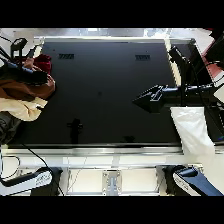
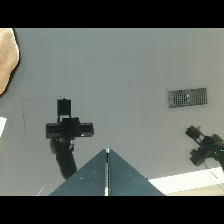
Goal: Fold the shirts.
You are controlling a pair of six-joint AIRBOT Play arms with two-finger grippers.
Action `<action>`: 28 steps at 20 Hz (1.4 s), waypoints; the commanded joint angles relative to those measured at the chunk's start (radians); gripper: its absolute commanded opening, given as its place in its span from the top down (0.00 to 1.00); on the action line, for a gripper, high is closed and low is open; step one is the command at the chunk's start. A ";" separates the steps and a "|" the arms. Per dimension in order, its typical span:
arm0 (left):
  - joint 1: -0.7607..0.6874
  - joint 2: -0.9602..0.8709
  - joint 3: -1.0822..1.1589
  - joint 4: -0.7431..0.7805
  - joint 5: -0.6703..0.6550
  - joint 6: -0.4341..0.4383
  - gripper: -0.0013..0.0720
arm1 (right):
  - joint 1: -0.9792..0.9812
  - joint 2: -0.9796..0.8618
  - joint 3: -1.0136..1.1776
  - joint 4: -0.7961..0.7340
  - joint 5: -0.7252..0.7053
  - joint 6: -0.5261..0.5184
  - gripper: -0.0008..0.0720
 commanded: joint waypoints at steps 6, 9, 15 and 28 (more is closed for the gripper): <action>0.001 -0.011 -0.001 0.000 -0.002 0.000 0.97 | 0.000 0.000 0.000 -0.002 0.002 0.000 0.38; 0.001 -0.013 -0.001 0.000 -0.002 0.000 0.97 | 0.000 0.000 0.000 -0.002 0.002 0.000 0.38; 0.000 -0.017 -0.001 0.000 0.020 0.000 0.97 | 0.000 0.000 0.000 0.000 0.002 0.000 0.38; 0.020 -0.080 0.000 0.864 0.450 -0.220 0.03 | 0.000 0.000 0.001 0.156 0.002 0.040 0.38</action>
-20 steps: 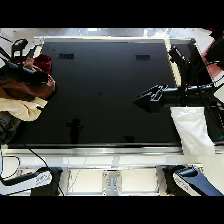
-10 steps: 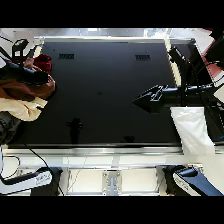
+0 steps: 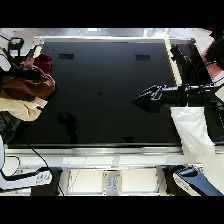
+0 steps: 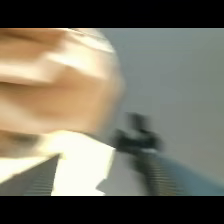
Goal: Fold the shirts.
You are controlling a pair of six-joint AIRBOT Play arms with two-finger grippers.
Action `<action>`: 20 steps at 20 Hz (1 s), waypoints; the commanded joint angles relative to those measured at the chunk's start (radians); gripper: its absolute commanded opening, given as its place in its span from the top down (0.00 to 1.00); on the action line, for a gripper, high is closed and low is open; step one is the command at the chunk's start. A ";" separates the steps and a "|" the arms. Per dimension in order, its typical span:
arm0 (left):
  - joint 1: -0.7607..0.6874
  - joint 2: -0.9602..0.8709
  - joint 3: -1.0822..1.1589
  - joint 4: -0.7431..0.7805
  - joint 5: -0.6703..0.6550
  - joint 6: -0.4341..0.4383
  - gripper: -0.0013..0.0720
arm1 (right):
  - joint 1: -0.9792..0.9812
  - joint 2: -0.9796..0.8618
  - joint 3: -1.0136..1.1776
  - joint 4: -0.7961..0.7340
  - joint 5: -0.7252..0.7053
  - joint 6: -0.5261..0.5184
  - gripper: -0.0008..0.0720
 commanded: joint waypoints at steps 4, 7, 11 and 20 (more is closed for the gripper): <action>0.156 -0.029 0.001 0.603 0.284 -0.620 0.03 | 0.000 -0.001 0.027 0.106 -0.003 0.028 0.38; 0.313 -0.098 0.001 0.471 0.288 -0.827 0.03 | 0.000 0.000 0.053 0.103 -0.035 0.028 0.38; 0.423 -0.236 0.001 0.165 0.290 -0.648 0.03 | 0.000 0.000 0.055 0.103 -0.121 0.030 0.37; 0.435 -0.418 0.003 -0.098 0.431 -0.531 0.42 | 0.000 0.000 0.055 0.133 -0.245 0.030 0.37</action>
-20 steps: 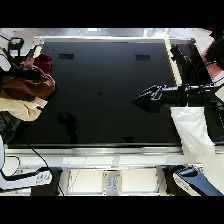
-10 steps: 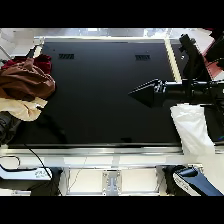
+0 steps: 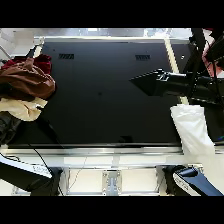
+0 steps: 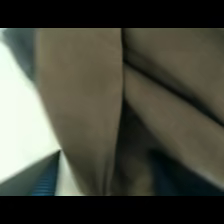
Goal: Fold the shirts.
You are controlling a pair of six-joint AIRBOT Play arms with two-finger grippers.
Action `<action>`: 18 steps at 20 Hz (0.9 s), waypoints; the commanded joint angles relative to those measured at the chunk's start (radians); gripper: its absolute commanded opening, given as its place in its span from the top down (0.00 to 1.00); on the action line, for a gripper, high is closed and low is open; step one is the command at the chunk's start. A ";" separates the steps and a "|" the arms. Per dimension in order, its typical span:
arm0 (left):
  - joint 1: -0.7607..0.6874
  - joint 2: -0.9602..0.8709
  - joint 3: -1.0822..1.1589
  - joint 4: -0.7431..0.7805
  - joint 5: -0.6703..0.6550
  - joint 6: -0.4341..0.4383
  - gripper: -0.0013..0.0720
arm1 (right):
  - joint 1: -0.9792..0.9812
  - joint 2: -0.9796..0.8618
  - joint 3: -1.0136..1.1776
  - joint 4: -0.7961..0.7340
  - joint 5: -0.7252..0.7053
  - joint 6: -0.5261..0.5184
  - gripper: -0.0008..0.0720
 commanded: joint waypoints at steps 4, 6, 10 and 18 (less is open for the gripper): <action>0.005 -0.036 0.011 -0.063 0.086 0.014 0.97 | 0.000 0.000 0.001 0.024 -0.082 0.000 0.38; -0.003 0.019 0.035 -0.063 0.064 0.015 0.97 | 0.000 0.000 0.001 0.059 -0.119 0.000 0.38; -0.067 0.287 0.053 -0.063 0.060 0.015 0.97 | -0.002 0.008 0.063 0.045 -0.140 0.000 0.38; -0.500 0.747 0.052 -0.350 -0.243 0.184 0.97 | -0.002 0.011 0.516 -0.337 0.000 0.000 0.38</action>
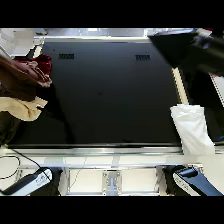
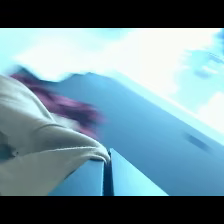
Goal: Fold the shirts.
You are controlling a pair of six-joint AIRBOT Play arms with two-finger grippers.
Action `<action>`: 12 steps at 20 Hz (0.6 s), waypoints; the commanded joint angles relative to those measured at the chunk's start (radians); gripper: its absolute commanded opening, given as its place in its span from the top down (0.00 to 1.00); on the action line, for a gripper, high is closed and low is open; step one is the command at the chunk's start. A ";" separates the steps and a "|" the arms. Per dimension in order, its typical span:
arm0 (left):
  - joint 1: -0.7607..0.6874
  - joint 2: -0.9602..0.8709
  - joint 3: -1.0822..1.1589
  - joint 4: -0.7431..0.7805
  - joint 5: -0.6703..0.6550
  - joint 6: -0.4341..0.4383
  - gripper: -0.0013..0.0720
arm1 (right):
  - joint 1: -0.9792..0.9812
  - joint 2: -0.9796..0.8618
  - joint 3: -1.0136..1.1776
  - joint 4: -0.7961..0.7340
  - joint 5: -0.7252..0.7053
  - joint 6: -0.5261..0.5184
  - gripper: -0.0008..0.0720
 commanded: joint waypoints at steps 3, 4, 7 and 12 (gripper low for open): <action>-0.411 0.109 -0.002 -0.233 -0.299 0.172 0.97 | 0.000 0.000 0.251 -0.357 0.153 0.001 0.38; -0.502 0.095 -0.006 -0.249 -0.312 0.191 0.97 | 0.000 0.000 0.265 -0.412 0.164 0.001 0.38; -0.749 0.032 -0.009 -0.262 -0.296 0.222 0.97 | 0.000 -0.006 0.267 -0.541 0.187 0.004 0.38; -0.921 -0.108 -0.008 -0.196 -0.237 0.246 0.50 | 0.000 -0.046 0.267 -0.626 0.260 0.004 0.38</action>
